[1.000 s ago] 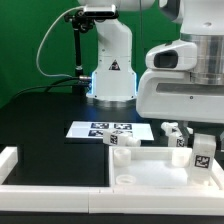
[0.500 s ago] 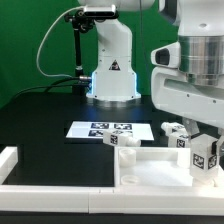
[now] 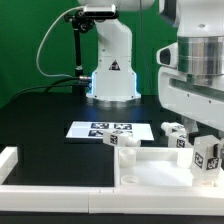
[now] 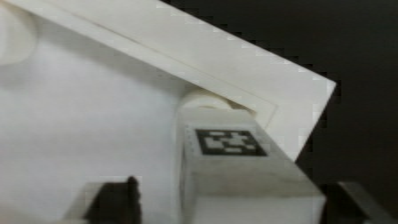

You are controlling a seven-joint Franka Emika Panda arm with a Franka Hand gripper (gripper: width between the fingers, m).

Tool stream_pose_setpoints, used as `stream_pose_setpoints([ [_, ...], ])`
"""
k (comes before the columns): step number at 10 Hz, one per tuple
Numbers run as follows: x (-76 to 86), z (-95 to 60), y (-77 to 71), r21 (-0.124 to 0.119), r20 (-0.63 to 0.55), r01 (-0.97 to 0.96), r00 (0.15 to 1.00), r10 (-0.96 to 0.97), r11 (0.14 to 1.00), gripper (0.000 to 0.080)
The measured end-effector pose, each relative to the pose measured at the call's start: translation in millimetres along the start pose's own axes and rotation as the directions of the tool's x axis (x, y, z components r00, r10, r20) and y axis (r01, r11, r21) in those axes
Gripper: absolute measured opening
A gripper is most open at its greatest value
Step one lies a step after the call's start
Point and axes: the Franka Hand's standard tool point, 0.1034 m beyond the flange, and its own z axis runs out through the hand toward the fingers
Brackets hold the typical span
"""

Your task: Assemble one leg

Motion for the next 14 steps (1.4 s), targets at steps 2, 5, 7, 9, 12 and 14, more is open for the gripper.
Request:
stream_pose_setpoints([
  [2,-6.0,4.0,-2.6,0.006,-0.029,0.337,0.941,-0.337,0.941,0.0629],
  [5,-7.0,5.2,-1.0,-0.001,-0.037,0.521,0.853,-0.52,0.854,0.0643],
  [7,-1.4,3.8,-1.4,-0.039,-0.046,0.771,0.634,-0.772,0.636,0.0649],
  [9,-2.2,4.0,-2.3,-0.038,-0.046,0.799,0.598,-0.8,0.6,0.0649],
  [12,-2.0,4.7,-1.9,-0.033,-0.048,0.743,0.667,-0.743,0.669,0.0387],
  [14,-1.3,4.8,-1.5,-0.028,-0.052,0.656,0.753,-0.656,0.754,0.0285],
])
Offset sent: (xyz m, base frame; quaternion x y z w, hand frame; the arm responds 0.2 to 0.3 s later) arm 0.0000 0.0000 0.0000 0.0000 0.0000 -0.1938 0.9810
